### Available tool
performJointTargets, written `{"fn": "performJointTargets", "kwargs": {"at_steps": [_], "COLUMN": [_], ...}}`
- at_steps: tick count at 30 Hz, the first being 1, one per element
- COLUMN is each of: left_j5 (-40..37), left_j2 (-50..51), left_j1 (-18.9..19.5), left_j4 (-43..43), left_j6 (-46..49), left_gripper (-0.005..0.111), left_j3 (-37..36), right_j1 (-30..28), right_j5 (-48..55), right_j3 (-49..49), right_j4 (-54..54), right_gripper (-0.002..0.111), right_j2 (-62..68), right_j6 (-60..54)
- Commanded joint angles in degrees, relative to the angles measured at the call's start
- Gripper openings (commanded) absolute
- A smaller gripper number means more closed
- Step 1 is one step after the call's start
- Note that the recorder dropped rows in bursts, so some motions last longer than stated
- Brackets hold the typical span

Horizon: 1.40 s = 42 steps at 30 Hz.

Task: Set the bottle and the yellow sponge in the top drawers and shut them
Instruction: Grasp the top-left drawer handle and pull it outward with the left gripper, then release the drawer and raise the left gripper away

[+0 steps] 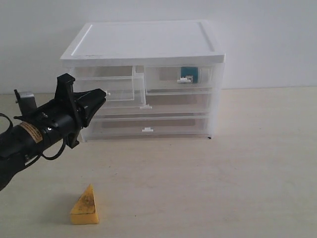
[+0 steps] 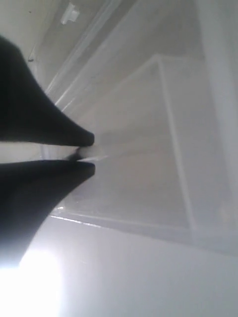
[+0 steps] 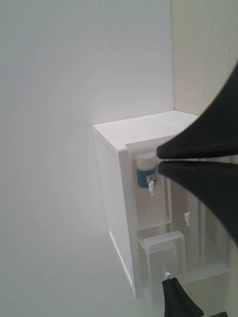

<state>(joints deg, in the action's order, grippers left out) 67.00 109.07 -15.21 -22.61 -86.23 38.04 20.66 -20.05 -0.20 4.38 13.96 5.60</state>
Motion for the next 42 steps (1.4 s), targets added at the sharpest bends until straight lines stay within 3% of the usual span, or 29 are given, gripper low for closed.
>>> {"fn": "performJointTargets", "kwargs": {"at_steps": [1,22,36,38,42], "left_j5": [2.96,2.96,2.96,2.96,2.96], "left_j2": [-1.84,-12.20,-14.31,-14.31,-14.31], "left_j1": [-1.50,-1.50,-1.50,-1.50,-1.50], "left_j4": [-3.79,-7.40,-11.00,-11.77,-14.57], "left_j6": [1.05,3.55,4.80,4.80,4.43], "left_gripper": [0.004,0.004,0.005,0.010,0.056], "left_j3": [-3.22,-17.79,-21.39,-21.39,-21.39], "right_j1": [-0.14,-0.14,-0.14,-0.14,-0.14], "right_j5": [-0.47,-0.35,-0.24,-0.24,-0.24], "right_j3": [0.20,0.20,0.20,0.20,0.20], "right_j4": [-0.25,-0.25,-0.25,-0.25,-0.25], "right_gripper": [0.000,0.000,0.000,0.000,0.000], "right_j2": [-0.12,-0.12,-0.12,-0.12,-0.12], "right_j6": [-0.34,-0.32,-0.32,-0.32,-0.32]}}
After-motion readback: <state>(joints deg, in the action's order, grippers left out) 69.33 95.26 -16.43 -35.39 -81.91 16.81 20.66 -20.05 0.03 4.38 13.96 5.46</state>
